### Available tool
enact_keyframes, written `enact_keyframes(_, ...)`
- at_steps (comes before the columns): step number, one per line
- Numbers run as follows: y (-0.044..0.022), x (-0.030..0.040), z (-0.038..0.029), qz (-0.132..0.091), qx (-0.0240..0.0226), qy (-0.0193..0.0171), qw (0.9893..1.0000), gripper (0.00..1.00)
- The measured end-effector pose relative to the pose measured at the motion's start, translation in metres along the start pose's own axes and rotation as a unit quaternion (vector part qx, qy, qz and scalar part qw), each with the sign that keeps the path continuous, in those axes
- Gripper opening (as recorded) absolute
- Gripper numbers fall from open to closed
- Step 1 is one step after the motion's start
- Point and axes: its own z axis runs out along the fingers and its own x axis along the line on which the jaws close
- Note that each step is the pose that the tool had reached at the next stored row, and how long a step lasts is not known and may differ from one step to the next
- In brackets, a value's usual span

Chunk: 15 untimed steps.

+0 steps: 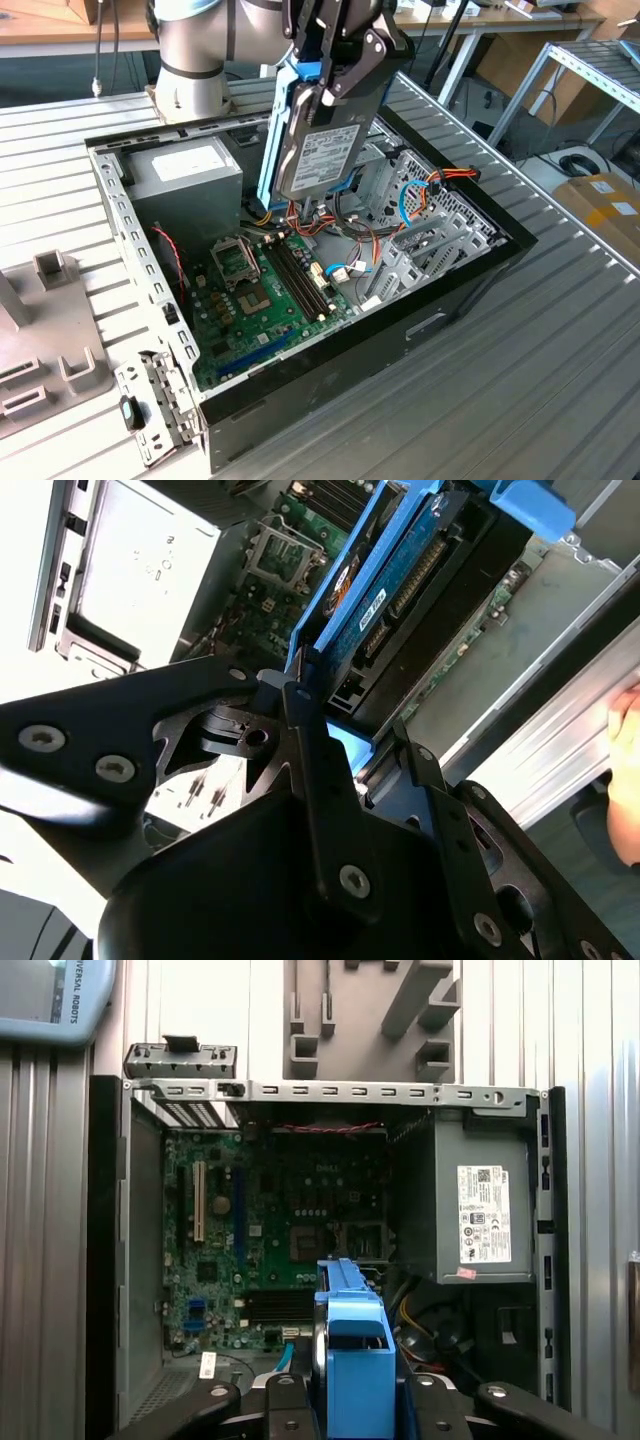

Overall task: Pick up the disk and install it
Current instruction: 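Pick up the disk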

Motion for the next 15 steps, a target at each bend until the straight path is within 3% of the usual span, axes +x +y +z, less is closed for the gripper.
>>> enact_keyframes(15, -0.016, 0.0069, 0.0037, 0.0, -0.0005, 0.0025, 1.0, 0.37)
